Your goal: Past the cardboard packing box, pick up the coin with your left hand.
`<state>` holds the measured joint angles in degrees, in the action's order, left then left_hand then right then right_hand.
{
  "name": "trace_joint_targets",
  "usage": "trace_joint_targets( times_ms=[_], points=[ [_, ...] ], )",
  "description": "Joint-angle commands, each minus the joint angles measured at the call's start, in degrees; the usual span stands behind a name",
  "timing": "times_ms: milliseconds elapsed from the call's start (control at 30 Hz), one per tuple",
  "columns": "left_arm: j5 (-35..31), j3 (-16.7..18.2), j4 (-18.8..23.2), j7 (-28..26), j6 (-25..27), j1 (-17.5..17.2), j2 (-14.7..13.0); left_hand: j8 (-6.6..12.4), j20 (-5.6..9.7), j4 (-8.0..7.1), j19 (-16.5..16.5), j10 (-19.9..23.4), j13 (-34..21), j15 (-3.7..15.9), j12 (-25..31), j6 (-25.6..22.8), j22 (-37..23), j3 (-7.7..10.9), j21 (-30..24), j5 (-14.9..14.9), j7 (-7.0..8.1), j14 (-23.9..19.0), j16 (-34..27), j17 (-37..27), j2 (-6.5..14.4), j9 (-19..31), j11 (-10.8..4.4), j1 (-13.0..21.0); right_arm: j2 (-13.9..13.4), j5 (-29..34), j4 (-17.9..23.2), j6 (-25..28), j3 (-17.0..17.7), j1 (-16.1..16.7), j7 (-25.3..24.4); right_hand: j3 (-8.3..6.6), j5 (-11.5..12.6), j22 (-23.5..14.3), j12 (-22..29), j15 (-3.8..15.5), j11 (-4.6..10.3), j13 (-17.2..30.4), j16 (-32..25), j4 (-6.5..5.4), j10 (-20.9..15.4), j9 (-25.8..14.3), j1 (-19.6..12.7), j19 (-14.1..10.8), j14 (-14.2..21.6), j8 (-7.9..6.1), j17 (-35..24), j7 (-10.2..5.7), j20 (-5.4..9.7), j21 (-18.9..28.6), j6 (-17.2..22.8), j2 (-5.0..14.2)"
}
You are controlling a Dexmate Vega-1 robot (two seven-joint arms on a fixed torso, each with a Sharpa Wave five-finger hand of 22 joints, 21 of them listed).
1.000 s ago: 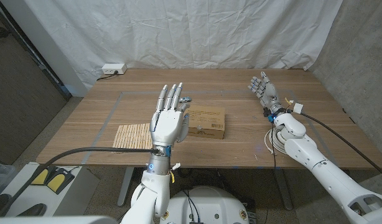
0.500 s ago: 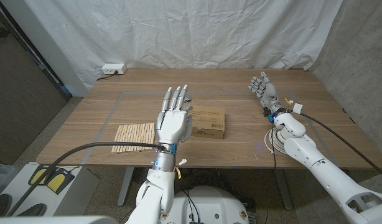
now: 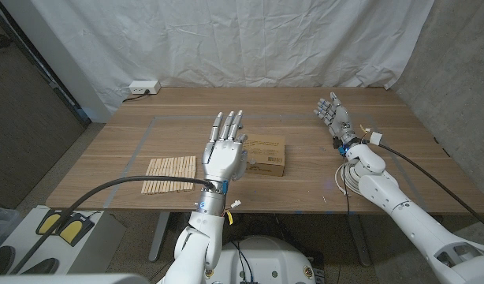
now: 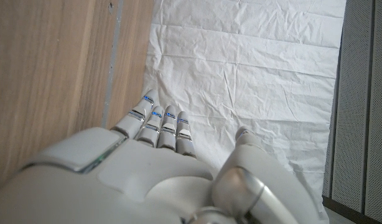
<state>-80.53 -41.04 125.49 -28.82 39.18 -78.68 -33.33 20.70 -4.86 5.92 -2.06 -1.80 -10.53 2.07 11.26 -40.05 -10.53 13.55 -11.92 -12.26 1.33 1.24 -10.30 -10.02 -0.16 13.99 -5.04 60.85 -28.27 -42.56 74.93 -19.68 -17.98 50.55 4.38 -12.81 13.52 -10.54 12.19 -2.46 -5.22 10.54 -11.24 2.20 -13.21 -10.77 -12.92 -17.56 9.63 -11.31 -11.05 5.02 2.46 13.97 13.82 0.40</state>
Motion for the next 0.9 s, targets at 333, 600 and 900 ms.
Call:
trace_joint_targets(
  times_ms=[333, 600, 900],
  points=[
    [-0.85, 0.19, 0.11, 1.16, -0.81, -0.90, -0.97, 0.55, -0.03, -0.99, 0.61, 0.99, -0.15, 0.95, 0.63, -1.31, -0.32, -1.39, -0.47, -0.65, 0.08, -0.25, -0.46, -0.30, 0.12, 0.73, -0.97, -1.70, 0.60, -0.09, -0.64, -0.11, -0.27, 0.37, 0.03, 0.04, -0.13, -0.09, 0.10, -0.16, -0.11, 0.06, -0.18, 0.24, -0.45, -0.13, -0.23, -0.50, 0.49, -0.05, -0.21, -0.14, 0.65, -0.22, 0.52, 0.53],
    [-0.63, -0.29, -0.16, 2.05, -0.90, -1.10, -0.93, 0.79, -0.13, -1.12, 0.73, 1.53, -0.15, 1.20, 0.74, -2.01, -0.34, -1.69, -0.51, -0.86, 0.09, -0.49, -0.51, -0.27, 0.20, 0.89, -1.18, -1.85, 0.58, 0.00, -0.20, -0.14, -0.32, 0.59, -0.13, 0.07, -0.14, -0.10, 0.08, -0.15, -0.09, 0.06, -0.15, 0.24, -0.46, -0.13, -0.19, -0.56, 0.48, -0.04, -0.22, -0.17, 0.63, -0.28, 0.50, 0.57],
    [-0.21, -1.16, -1.41, 2.75, -0.79, -0.68, -0.12, 0.99, -0.25, -0.59, 0.86, 1.80, -0.15, 1.20, 0.72, -2.56, -0.37, -1.55, -0.56, -1.08, 0.03, -0.59, -0.41, -0.13, 0.40, 1.08, -1.21, -0.80, 1.08, -0.25, -0.73, -0.62, -0.43, 0.51, 0.38, 0.11, -0.16, -0.11, 0.08, -0.14, -0.07, 0.06, -0.11, 0.27, -0.49, -0.13, -0.17, -0.59, 0.48, -0.03, -0.23, -0.22, 0.57, -0.37, 0.48, 0.61]
  ],
)
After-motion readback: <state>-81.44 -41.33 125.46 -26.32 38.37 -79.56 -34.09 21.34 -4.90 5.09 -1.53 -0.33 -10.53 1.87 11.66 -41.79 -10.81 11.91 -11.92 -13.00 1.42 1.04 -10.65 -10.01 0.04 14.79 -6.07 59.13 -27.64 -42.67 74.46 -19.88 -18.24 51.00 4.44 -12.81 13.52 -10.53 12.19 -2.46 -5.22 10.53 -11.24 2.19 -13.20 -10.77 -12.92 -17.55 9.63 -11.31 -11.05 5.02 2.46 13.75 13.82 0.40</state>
